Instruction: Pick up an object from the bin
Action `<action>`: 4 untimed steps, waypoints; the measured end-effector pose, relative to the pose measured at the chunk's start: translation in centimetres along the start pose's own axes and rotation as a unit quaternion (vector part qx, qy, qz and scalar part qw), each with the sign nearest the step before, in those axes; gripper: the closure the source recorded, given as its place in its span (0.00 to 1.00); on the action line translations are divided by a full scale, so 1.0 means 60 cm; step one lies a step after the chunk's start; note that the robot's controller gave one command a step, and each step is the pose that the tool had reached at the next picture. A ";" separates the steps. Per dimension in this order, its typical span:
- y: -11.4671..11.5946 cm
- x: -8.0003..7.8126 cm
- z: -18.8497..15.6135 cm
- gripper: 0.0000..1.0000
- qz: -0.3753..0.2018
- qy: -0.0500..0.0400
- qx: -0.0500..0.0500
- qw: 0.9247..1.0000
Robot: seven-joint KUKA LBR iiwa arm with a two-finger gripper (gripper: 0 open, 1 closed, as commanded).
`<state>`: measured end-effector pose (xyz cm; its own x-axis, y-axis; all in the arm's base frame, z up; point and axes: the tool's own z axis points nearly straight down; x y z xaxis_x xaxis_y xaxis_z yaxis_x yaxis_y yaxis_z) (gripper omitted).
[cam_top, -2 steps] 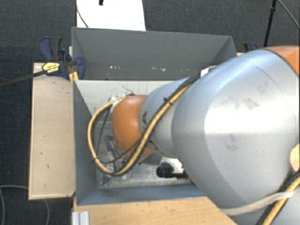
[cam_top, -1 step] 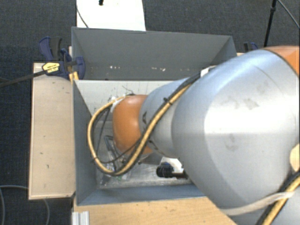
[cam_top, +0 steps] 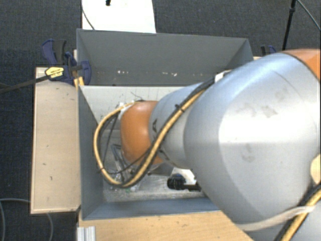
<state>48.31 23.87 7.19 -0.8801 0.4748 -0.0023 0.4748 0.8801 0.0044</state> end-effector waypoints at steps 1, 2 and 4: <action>0.001 -0.001 -0.048 1.00 -0.001 0.000 0.001 1.000; 0.001 -0.003 -0.104 1.00 -0.002 0.000 0.000 1.000; 0.004 -0.005 -0.159 1.00 -0.007 -0.001 -0.001 1.000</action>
Offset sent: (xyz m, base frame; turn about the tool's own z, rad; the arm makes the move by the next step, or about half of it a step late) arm -0.0001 -0.0001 0.0273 0.0000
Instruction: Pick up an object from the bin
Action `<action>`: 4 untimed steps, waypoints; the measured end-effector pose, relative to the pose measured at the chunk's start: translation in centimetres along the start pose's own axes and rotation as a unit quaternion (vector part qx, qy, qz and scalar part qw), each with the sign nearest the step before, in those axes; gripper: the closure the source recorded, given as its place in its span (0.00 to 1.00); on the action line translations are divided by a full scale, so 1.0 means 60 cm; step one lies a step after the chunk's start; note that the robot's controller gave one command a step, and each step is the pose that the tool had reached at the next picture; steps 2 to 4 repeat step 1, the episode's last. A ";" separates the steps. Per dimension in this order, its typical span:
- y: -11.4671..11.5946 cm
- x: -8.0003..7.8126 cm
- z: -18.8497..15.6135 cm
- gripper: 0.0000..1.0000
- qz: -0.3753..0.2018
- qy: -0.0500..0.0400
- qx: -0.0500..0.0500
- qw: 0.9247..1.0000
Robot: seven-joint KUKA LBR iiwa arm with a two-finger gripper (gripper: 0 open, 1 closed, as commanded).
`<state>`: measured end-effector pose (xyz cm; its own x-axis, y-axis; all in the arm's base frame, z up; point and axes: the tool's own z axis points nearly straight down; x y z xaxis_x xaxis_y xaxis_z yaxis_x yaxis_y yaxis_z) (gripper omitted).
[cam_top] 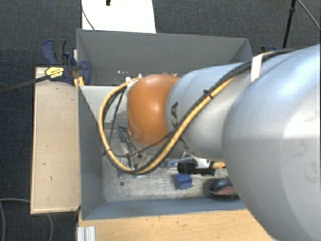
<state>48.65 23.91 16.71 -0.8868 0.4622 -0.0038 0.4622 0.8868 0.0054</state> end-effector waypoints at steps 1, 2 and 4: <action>0.001 -0.002 -0.018 1.00 -0.003 -0.001 -0.001 1.000; 0.001 -0.002 -0.018 1.00 -0.003 -0.001 -0.001 1.000; 0.001 -0.002 -0.018 1.00 -0.003 -0.001 -0.001 1.000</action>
Offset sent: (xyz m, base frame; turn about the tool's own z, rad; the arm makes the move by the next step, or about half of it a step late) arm 0.0001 -0.0002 0.0099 0.0000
